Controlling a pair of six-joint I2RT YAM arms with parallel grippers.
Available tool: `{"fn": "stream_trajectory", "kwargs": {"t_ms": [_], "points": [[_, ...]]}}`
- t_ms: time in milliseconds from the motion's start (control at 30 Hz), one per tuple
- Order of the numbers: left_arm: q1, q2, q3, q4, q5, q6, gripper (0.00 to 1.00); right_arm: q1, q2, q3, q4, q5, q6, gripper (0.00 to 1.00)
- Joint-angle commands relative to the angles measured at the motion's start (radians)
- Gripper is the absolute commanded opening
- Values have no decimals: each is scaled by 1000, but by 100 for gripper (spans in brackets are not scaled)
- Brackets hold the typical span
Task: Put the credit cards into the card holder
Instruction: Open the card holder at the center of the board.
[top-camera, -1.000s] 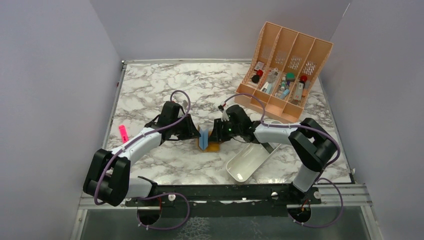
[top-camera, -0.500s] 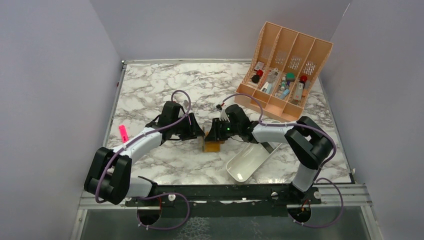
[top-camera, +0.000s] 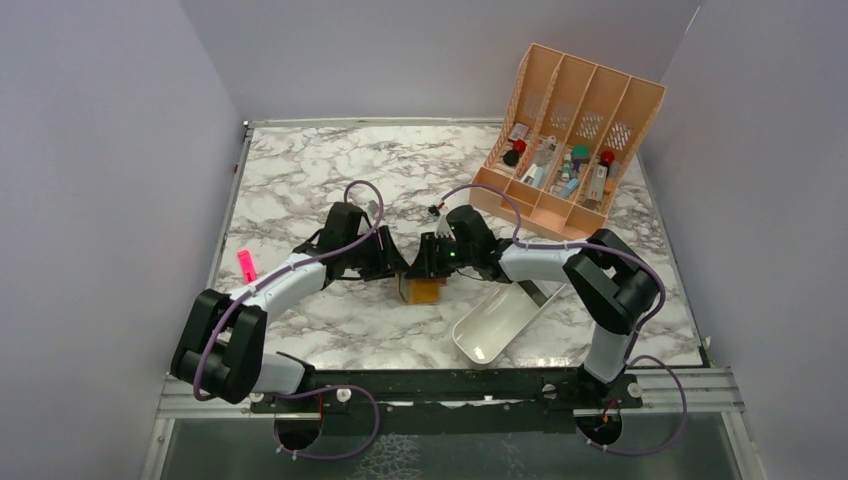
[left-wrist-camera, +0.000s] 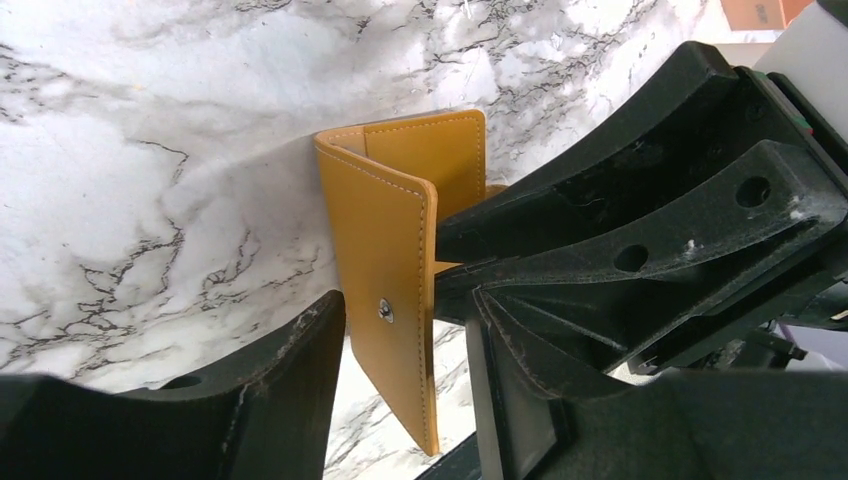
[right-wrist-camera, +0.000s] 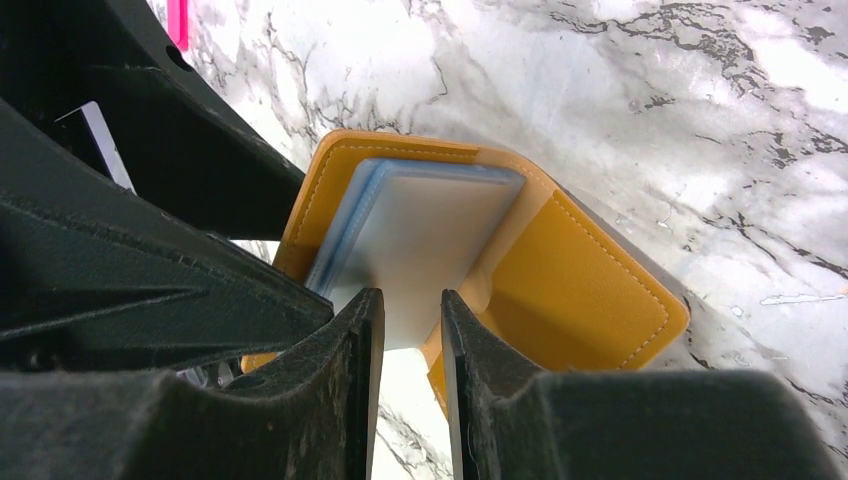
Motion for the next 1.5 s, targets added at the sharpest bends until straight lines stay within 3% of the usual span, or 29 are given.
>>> {"fn": "stream_trajectory", "kwargs": {"t_ms": [0,267,333,533,600,700,1000,1467], "points": [[-5,-5,13,7,-18,11,46,3,19,22,-10,-2,-12,32],[-6,-14,16,-5,-26,21,6,3,28,14,-23,31,-16,30],[-7,-22,17,-6,-22,18,1,3,33,14,-32,48,-13,30],[-7,-53,19,-1,10,14,0,3,54,21,-44,78,-18,30],[-5,-63,18,6,18,14,4,3,66,26,-48,77,-19,30],[-6,-75,6,31,36,12,0,2,76,29,-44,76,-17,29],[-7,-48,-44,164,138,-38,0,3,103,44,-40,64,-20,29],[-6,-35,-48,168,133,-29,0,3,119,44,-11,39,-25,29]]}}
